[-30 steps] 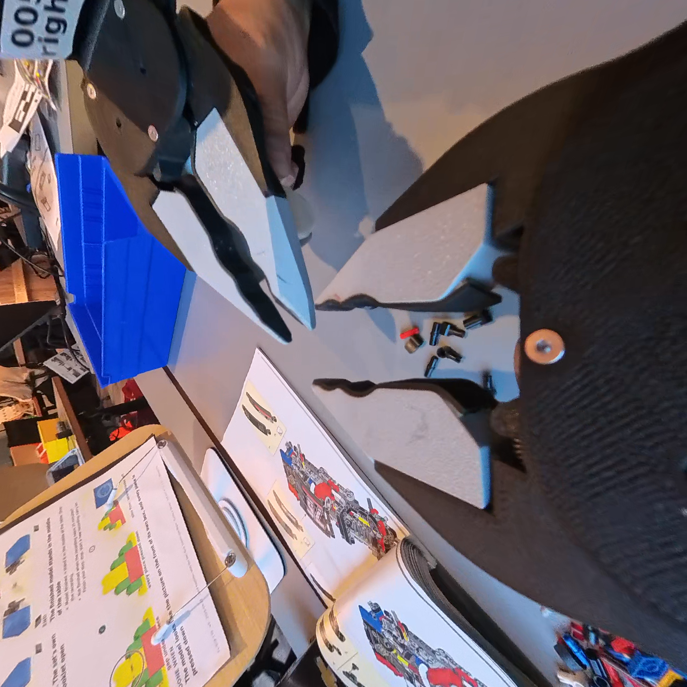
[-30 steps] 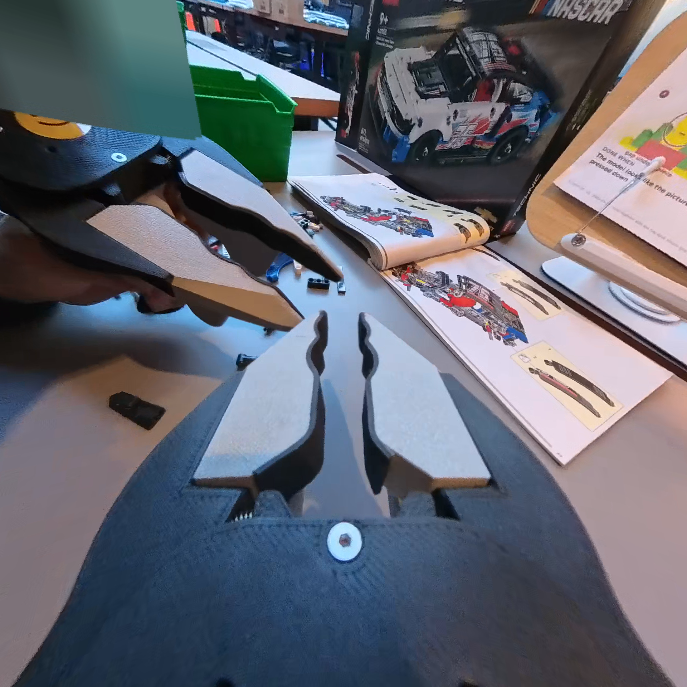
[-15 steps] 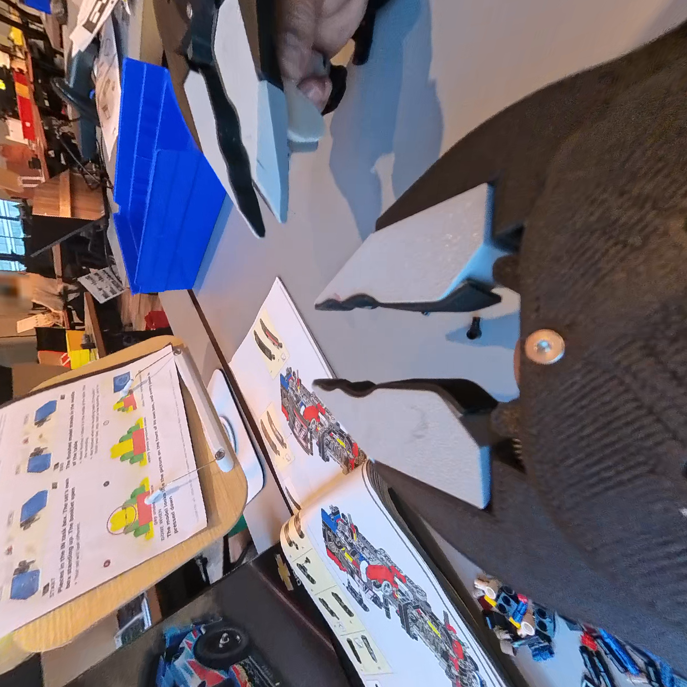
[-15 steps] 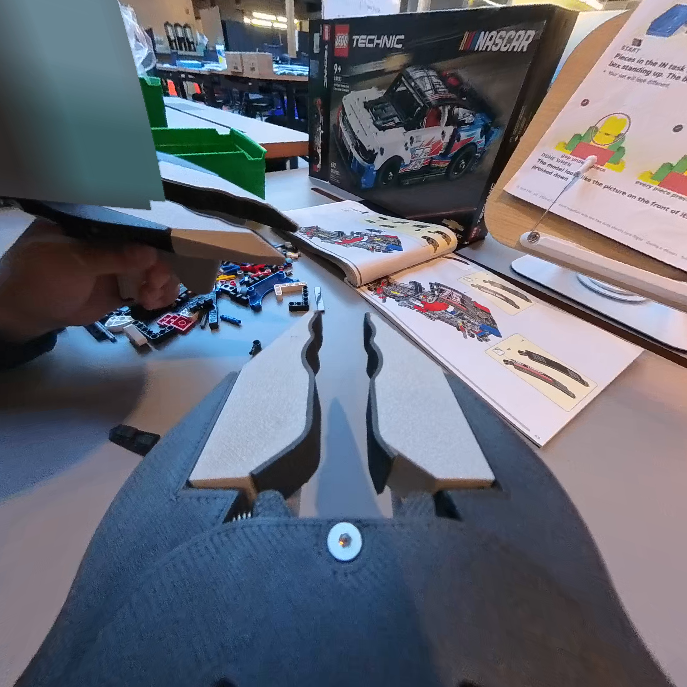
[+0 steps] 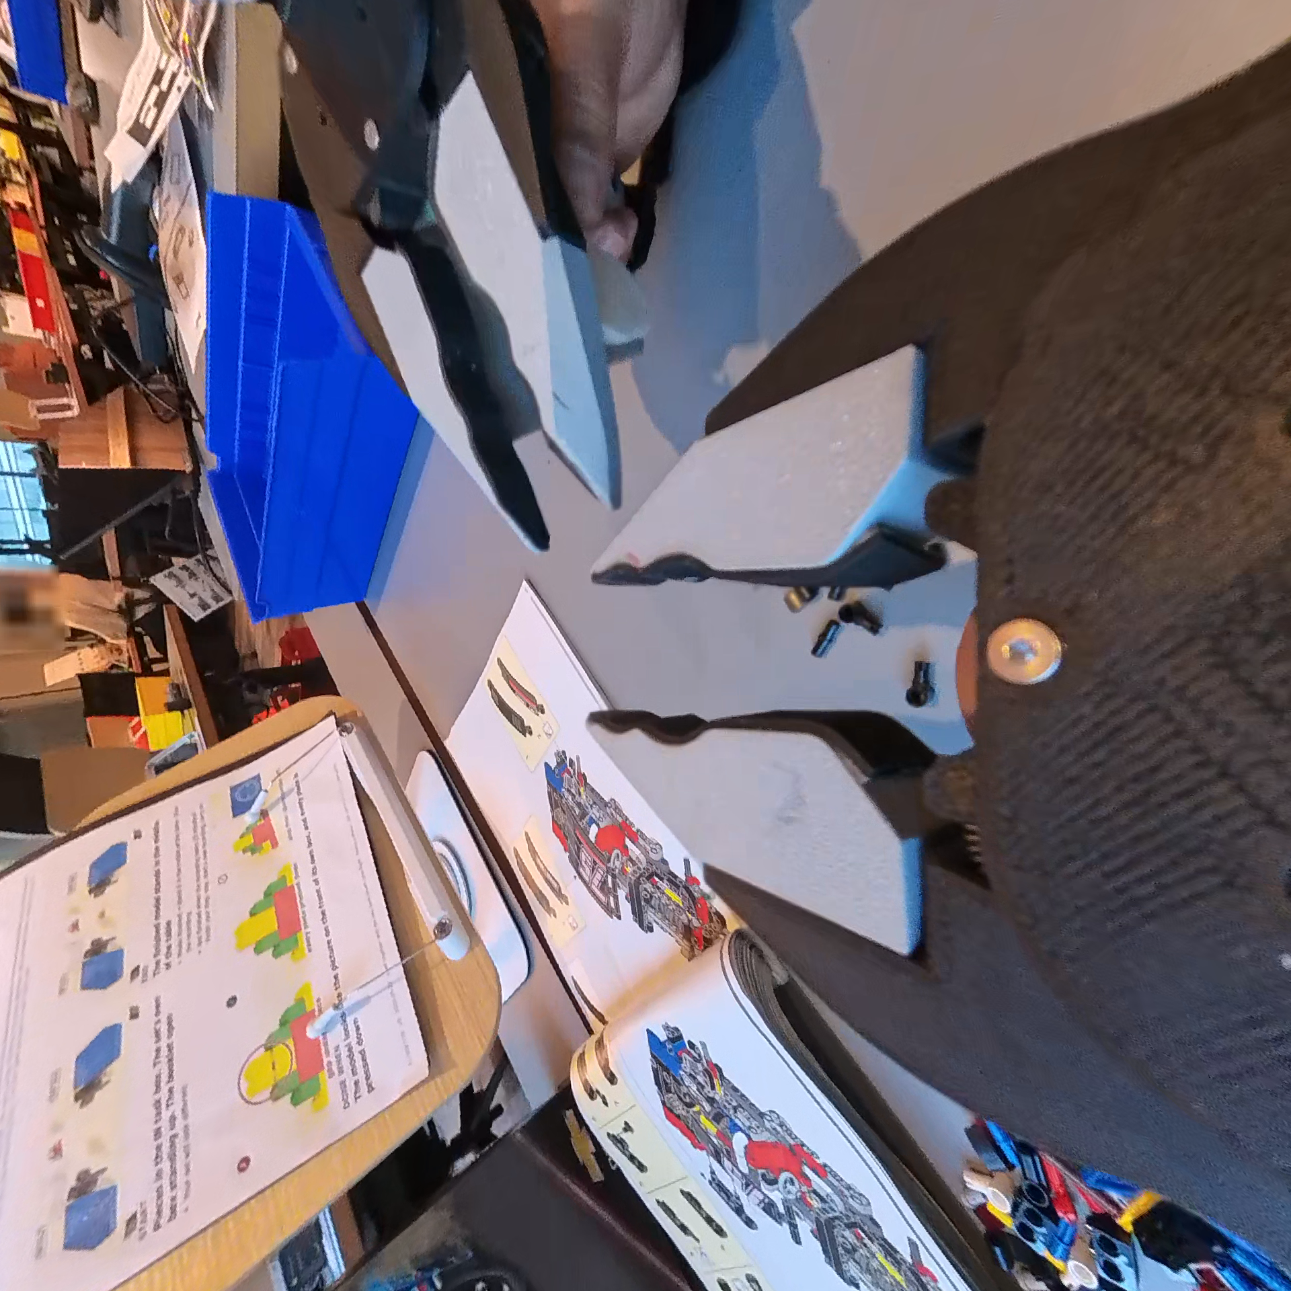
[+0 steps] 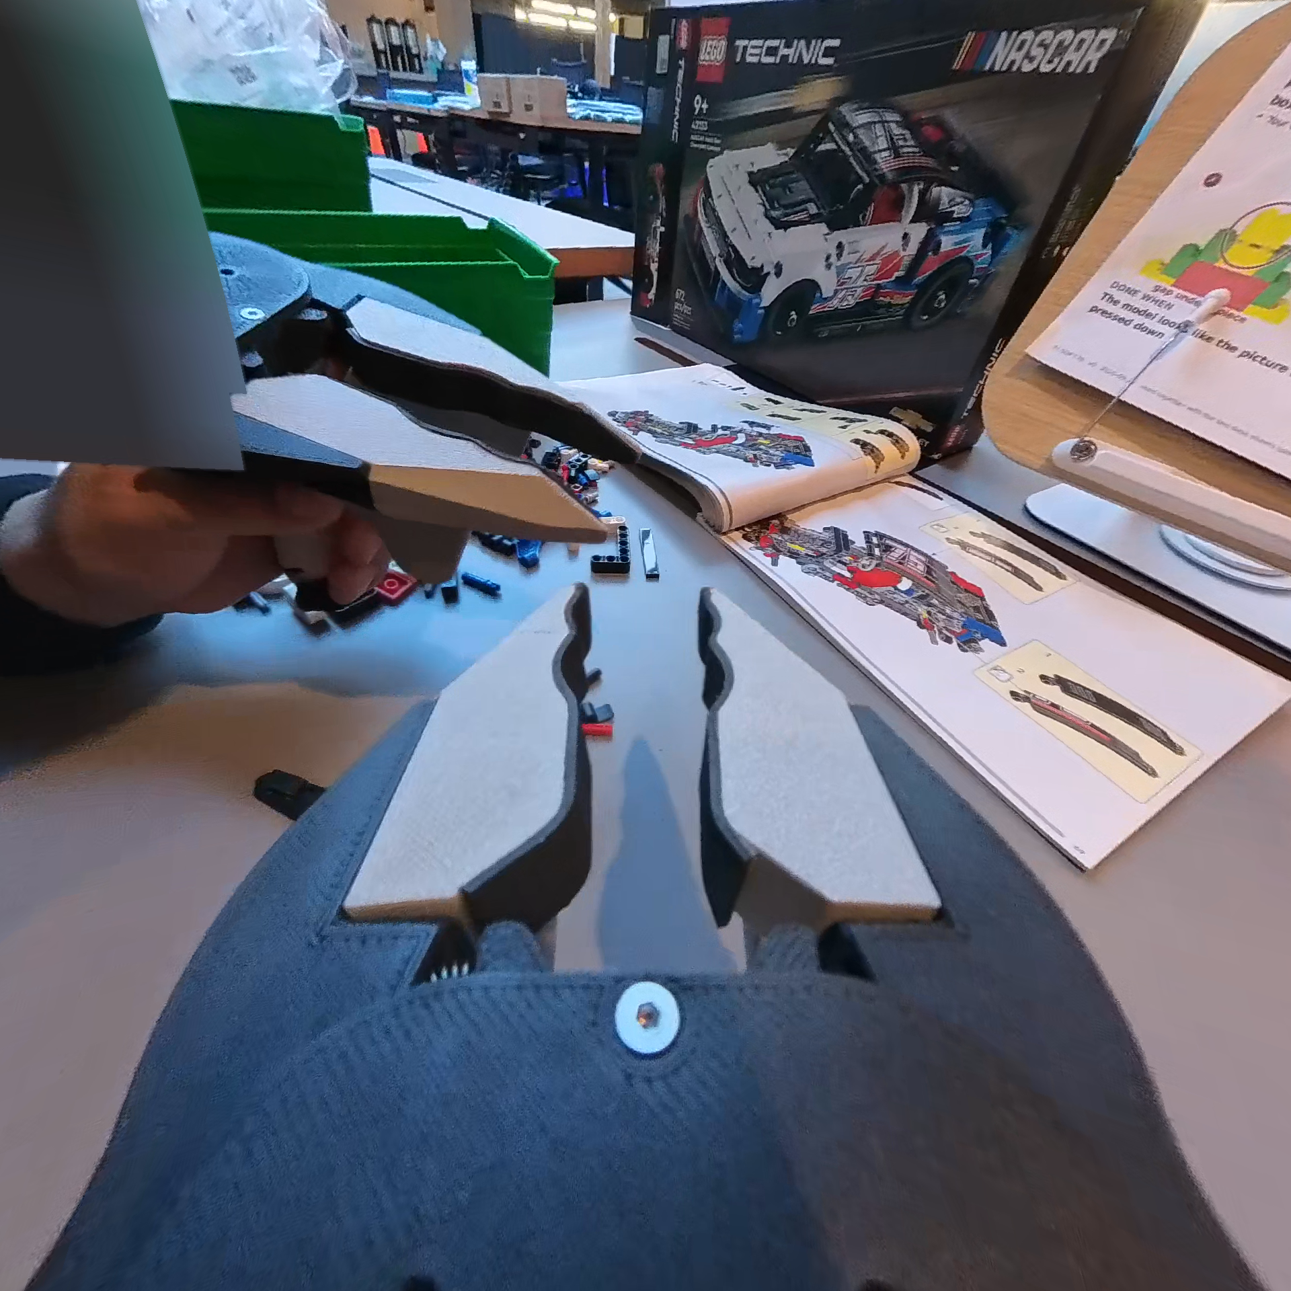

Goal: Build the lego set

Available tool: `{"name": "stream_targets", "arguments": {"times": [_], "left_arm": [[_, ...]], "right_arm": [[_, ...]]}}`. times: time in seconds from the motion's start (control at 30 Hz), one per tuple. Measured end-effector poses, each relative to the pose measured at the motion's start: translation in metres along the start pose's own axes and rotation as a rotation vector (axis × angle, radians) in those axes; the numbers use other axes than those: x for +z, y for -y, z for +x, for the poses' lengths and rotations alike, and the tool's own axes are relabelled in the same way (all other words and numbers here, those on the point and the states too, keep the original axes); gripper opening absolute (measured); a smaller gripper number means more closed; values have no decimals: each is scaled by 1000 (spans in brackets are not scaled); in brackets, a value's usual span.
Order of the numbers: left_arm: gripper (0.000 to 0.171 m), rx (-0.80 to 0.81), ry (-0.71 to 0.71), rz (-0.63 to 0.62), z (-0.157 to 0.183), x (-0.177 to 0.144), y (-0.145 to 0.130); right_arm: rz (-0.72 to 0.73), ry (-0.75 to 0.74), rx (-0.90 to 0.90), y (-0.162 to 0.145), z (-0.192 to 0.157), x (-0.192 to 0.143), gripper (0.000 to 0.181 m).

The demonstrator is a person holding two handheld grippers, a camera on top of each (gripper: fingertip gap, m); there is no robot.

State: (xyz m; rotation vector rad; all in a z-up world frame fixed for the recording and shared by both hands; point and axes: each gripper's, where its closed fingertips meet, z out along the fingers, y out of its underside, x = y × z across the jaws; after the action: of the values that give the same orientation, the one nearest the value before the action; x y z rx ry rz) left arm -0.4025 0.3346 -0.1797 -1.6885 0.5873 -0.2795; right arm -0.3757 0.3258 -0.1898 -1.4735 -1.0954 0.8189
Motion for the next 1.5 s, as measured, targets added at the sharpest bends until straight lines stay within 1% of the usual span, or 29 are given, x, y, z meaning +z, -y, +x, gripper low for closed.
{"name": "stream_targets", "arguments": {"times": [0.1, 0.2, 0.33, 0.4, 0.47, 0.6, 0.77, 0.83, 0.9, 0.93, 0.97, 1.0, 1.03, 1.07, 1.13, 1.23, 1.3, 1.4, 1.43, 1.5], "left_arm": [[32, 31, -10, -20, 2, 1, -4], [30, 73, 60, -56, -11, 0, -8], [29, 13, 90, -43, -25, -6, -4], [29, -26, 78, -27, -27, -8, -1], [29, -49, 64, -40, -27, -6, -6], [29, -67, 47, -73, -25, -1, -14], [30, -85, 42, -84, -29, -2, -17], [31, -84, 20, -91, -27, -4, -17], [30, -80, -33, -91, -19, -10, -17], [29, -86, -83, -113, -11, -13, -19], [32, -107, -179, -173, 5, -19, -24], [33, -118, -291, -259, 24, -29, -30], [33, -117, -350, -340, 35, -41, -38], [34, -109, -368, -399, 42, -52, -45], [34, -110, -395, -473, 55, -71, -57], [36, -139, -455, -570, 84, -83, -80], [38, -96, -438, -644, 92, -85, -100], [36, -42, -394, -688, 91, -87, -116], [32, -35, -378, -678, 89, -87, -116], [32, -35, -363, -686, 89, -90, -117]], "right_arm": [[-10, -9, -24, -3, -1, 4, 32], [-31, -12, -7, -6, 1, 10, 41], [-43, 43, 27, -10, -5, 13, 47], [-53, 61, 23, -13, -9, 13, 47], [-55, 70, 13, -14, -12, 12, 45], [-65, 95, 10, -15, -17, 13, 43], [-56, 111, 3, -12, -18, 10, 40], [-58, 115, 8, -13, -17, 9, 37], [-65, 113, 14, -15, -15, 9, 35], [-64, 113, 18, -15, -14, 8, 35], [-61, 115, 23, -14, -14, 8, 35], [-56, 117, 25, -13, -15, 7, 34], [-49, 117, 23, -12, -15, 5, 34], [-39, 115, 19, -10, -15, 4, 33], [-23, 119, 15, -6, -17, 1, 31], [-16, 132, 15, -4, -22, 1, 31], [-14, 132, 5, -4, -24, 1, 30], [-5, 128, -5, -2, -25, -1, 29], [-2, 126, -5, -2, -25, -1, 29], [1, 124, -3, -2, -26, -2, 29]]}}
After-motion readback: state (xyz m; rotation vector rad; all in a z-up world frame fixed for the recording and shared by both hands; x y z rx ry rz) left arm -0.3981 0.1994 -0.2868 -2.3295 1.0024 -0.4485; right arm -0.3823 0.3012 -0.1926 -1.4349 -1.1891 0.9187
